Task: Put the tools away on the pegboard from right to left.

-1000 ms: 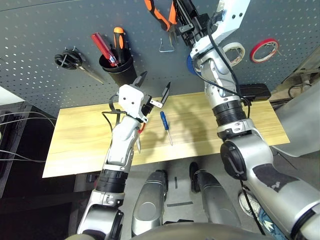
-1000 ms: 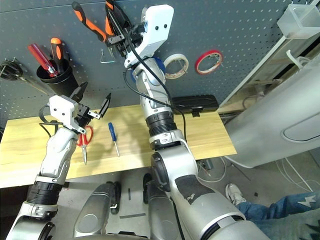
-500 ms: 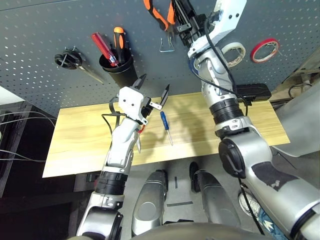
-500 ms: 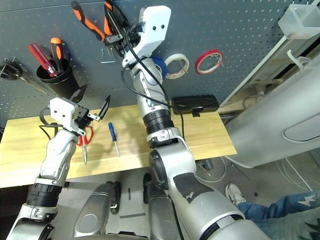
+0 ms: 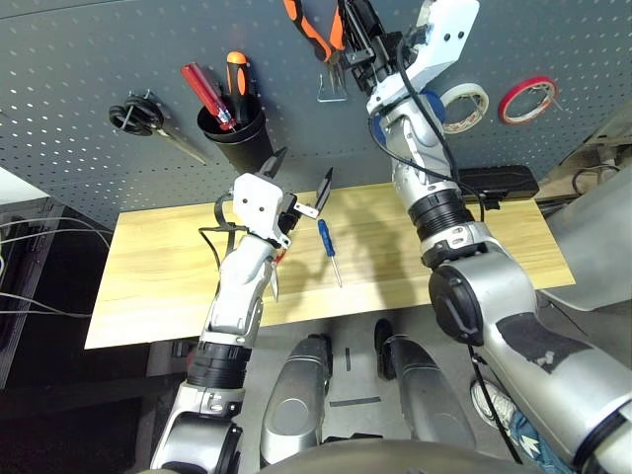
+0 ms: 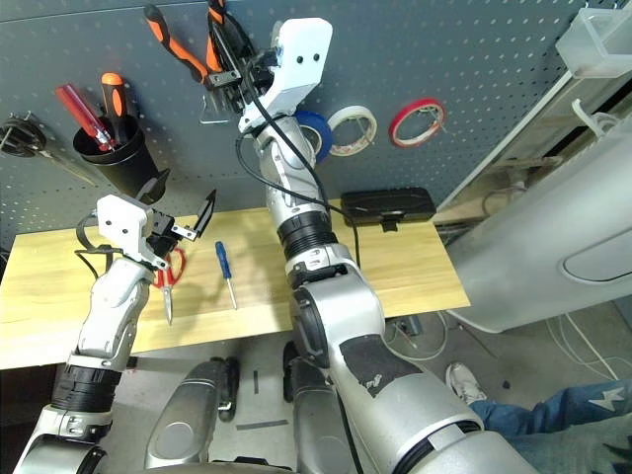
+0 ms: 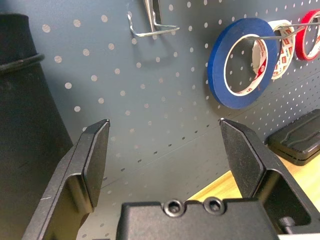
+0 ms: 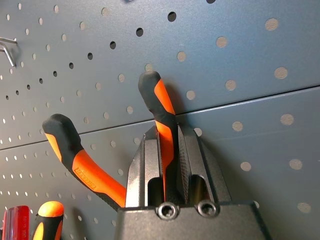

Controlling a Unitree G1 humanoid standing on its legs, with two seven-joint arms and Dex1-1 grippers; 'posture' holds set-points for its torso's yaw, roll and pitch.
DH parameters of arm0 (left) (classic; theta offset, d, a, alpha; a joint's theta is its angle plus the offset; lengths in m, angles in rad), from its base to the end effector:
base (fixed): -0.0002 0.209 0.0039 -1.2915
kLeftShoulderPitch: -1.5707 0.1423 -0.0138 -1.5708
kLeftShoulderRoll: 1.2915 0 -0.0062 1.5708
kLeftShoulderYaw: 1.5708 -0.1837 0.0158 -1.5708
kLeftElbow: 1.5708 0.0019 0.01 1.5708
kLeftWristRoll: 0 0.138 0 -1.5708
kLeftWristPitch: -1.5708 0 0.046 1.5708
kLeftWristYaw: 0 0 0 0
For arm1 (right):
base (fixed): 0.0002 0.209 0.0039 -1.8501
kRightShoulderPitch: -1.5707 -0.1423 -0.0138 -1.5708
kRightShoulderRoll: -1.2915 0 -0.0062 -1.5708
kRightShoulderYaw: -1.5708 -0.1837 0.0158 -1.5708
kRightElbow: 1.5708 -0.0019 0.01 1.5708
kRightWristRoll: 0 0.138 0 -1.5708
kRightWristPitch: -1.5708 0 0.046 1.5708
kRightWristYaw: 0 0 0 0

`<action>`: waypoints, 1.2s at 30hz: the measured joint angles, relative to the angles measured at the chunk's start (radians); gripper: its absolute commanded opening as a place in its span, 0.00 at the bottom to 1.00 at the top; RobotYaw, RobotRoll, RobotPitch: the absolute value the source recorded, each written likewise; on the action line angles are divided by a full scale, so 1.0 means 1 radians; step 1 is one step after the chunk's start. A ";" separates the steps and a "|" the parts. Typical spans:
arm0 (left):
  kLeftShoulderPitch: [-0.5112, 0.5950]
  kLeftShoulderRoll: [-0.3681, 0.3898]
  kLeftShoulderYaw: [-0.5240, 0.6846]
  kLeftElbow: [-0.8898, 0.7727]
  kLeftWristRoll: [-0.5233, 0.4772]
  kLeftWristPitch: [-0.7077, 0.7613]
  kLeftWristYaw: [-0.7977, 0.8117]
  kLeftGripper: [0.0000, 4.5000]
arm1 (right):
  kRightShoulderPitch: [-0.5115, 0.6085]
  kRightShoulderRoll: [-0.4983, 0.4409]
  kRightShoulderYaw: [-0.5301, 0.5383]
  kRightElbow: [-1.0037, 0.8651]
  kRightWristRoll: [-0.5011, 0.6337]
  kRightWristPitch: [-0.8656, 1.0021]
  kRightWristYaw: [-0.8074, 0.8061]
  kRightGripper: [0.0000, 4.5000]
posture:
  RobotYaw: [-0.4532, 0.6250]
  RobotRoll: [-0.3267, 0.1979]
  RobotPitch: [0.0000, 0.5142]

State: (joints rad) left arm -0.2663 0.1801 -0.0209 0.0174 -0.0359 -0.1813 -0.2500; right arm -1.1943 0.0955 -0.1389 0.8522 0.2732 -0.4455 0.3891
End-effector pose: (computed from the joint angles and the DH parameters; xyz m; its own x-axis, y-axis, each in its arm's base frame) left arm 0.2490 0.1621 0.1073 0.8668 -0.3538 0.3514 0.2783 0.9279 0.2480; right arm 0.3496 -0.0527 0.2368 0.5697 0.4408 0.6937 -0.6075 0.7943 -0.0059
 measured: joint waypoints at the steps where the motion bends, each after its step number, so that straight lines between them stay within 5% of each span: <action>1: 0.000 0.000 0.000 0.000 0.000 0.000 0.000 1.00 | 0.000 0.001 0.001 -0.007 0.000 0.001 0.000 0.06 | 0.64 0.62 0.47; 36: 0.013 0.003 0.003 -0.006 0.007 0.000 0.012 1.00 | -0.005 0.020 -0.011 0.011 0.018 0.010 0.011 0.06 | 0.67 0.62 0.47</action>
State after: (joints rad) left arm -0.2535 0.1832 -0.0184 0.0113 -0.0293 -0.1813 -0.2380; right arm -1.1992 0.1157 -0.1496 0.8635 0.2914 -0.4355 0.4002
